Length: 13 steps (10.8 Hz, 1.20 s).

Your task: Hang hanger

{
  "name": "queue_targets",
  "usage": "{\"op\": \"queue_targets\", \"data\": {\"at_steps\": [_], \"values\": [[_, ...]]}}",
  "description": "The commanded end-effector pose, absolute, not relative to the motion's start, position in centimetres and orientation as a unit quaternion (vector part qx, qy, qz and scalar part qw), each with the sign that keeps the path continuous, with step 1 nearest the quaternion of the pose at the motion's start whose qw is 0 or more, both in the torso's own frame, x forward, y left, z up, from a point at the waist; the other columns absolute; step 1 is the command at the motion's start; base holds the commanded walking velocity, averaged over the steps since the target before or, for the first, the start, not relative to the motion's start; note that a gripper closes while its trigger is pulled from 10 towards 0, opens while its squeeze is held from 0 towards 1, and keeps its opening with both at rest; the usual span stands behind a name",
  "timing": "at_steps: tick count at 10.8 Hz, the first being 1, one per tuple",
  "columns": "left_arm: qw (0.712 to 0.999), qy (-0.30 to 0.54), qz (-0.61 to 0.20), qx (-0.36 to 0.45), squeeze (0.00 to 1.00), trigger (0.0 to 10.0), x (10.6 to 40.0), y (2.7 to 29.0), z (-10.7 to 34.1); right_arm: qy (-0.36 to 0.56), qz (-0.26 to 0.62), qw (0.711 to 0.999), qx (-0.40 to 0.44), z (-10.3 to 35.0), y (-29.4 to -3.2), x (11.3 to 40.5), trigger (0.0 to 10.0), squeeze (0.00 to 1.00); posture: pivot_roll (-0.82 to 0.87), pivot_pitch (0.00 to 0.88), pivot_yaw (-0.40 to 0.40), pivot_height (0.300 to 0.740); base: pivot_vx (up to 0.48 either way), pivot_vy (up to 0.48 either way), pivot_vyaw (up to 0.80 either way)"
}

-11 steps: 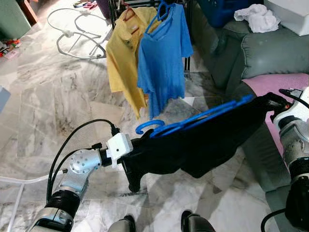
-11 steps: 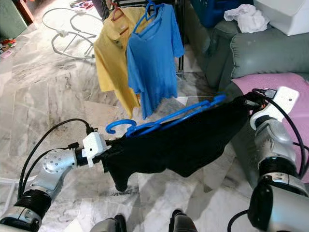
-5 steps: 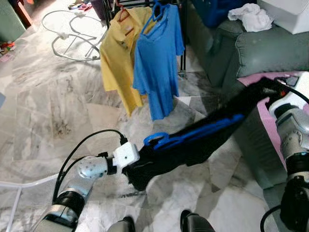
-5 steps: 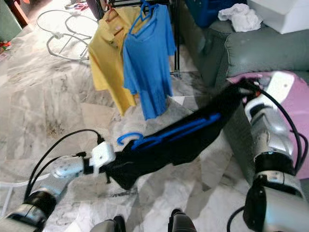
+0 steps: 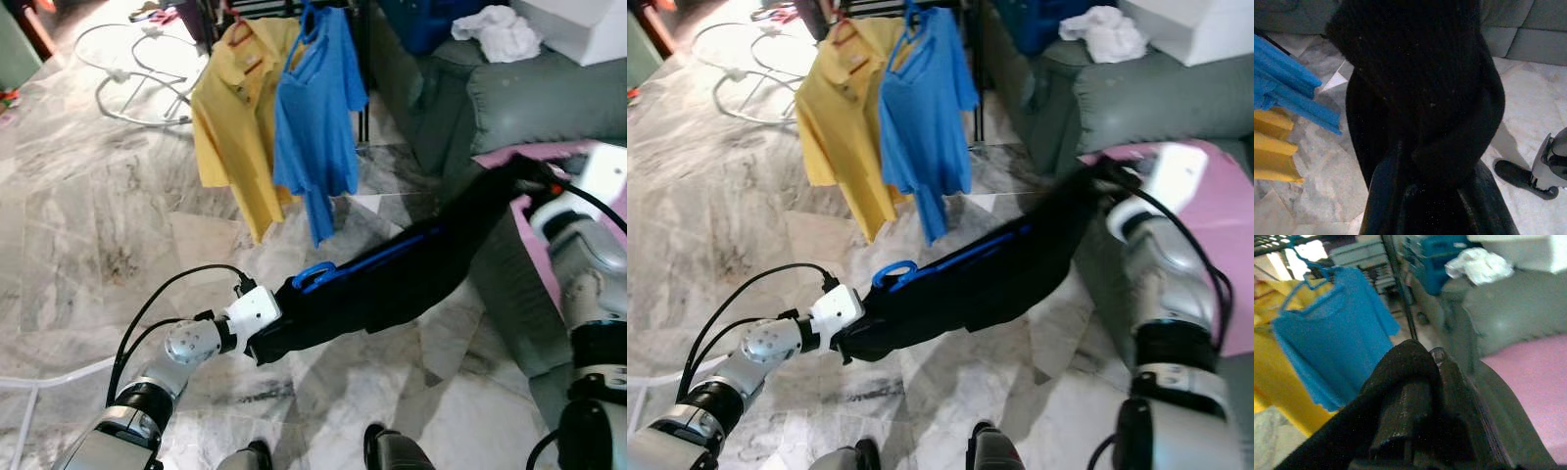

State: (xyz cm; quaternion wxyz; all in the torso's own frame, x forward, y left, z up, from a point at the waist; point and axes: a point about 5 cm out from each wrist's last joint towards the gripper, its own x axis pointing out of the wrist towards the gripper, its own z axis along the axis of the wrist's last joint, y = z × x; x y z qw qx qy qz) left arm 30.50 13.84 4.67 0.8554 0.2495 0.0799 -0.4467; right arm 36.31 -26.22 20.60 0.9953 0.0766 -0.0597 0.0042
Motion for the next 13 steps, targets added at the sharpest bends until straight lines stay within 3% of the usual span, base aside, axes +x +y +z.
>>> {"op": "queue_targets", "data": {"at_steps": [1, 5, 7, 10, 13], "values": [[0.853, 0.115, -0.439, 0.258, 0.0, 0.0, 29.8, 14.6, 3.4, -0.082, 0.024, 0.994, 0.073, 21.7, -25.4, 36.2, 0.0, 0.0, -0.25, 0.195, 0.062, 0.74, 0.0, 0.0, 0.0], [0.881, 0.093, -0.402, 0.233, 0.0, 0.0, 30.3, 10.0, 3.3, -0.037, 0.147, 0.986, 0.064, 19.5, -18.6, 35.2, 0.0, 0.0, -0.24, 0.191, 0.057, 0.74, 0.0, 0.0, 0.0], [0.922, 0.077, -0.34, 0.166, 0.0, 0.0, 31.6, 7.7, 4.5, -0.008, 0.211, 0.977, 0.032, 18.0, -15.5, 34.1, 0.0, 0.0, -0.24, 0.192, 0.053, 0.74, 0.0, 0.0, 0.0], [0.949, 0.088, -0.271, 0.136, 0.0, 0.0, 32.6, 8.2, 5.0, 0.001, 0.248, 0.969, 0.011, 17.7, -13.9, 33.3, 0.0, 0.0, -0.24, 0.192, 0.056, 0.74, 0.0, 0.0, 0.0], [0.973, 0.099, -0.168, 0.124, 0.0, 0.0, 33.9, 11.1, 5.7, 0.028, 0.272, 0.962, 0.007, 16.6, -13.5, 32.3, 0.0, 0.0, -0.25, 0.194, 0.053, 0.74, 0.0, 0.0, 0.0]]}}
